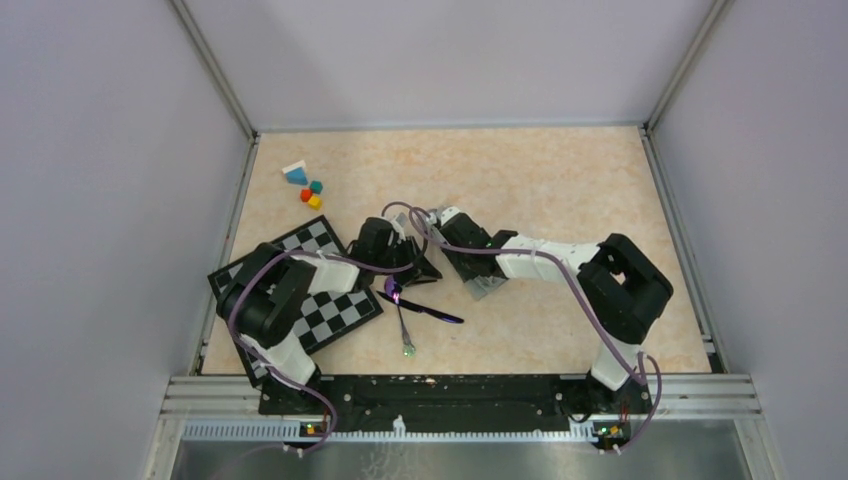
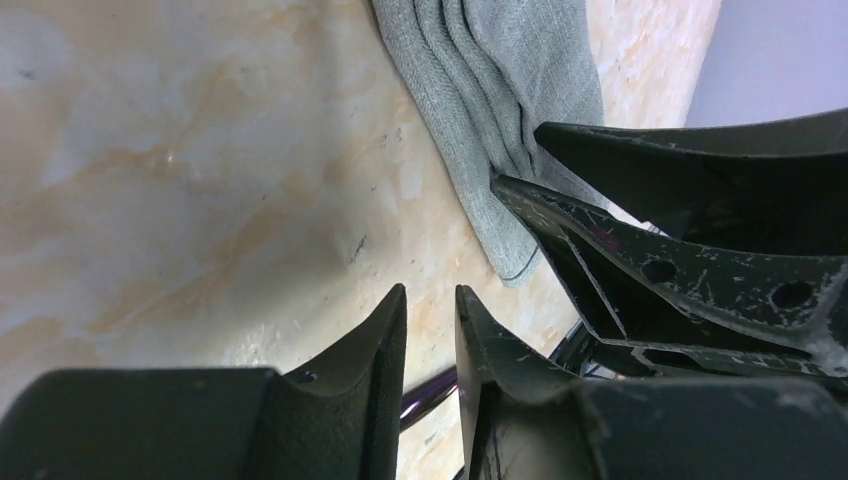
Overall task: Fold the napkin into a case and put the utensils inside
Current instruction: Stuff the top corner of the smaller-rectangle-folded napkin at the center of the board.
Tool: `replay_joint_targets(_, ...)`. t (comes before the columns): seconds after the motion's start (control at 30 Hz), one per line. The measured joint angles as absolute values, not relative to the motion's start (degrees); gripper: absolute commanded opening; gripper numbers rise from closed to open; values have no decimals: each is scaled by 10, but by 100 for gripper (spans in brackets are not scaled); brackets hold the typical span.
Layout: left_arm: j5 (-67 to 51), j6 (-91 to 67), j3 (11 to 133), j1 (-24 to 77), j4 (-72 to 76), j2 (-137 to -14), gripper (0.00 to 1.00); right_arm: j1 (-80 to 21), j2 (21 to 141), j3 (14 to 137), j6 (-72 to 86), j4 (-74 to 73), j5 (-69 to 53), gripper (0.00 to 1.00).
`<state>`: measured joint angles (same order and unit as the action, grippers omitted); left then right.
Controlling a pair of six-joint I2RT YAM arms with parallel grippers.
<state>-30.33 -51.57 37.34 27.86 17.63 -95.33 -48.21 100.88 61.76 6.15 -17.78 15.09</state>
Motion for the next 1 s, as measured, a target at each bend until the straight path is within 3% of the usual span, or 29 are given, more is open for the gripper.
replay_joint_targets(0.27, -284, -580, 387, 308, 247, -1021, 31, -478, 1009, 611, 62, -167, 163, 0)
replay_joint_targets(0.4, -265, -618, 387, 318, 283, -1034, 27, -477, 1009, 612, 68, -167, 158, 0)
replay_joint_targets(0.7, -224, -654, 387, 335, 332, -1063, 3, -467, 978, 612, 110, -172, 83, 0)
replay_joint_targets(0.9, -219, -662, 387, 342, 361, -1075, 1, -445, 975, 612, 142, -173, 41, 0)
replay_joint_targets(1.0, -213, -662, 387, 343, 360, -1074, 7, -438, 984, 612, 152, -172, 30, 0)
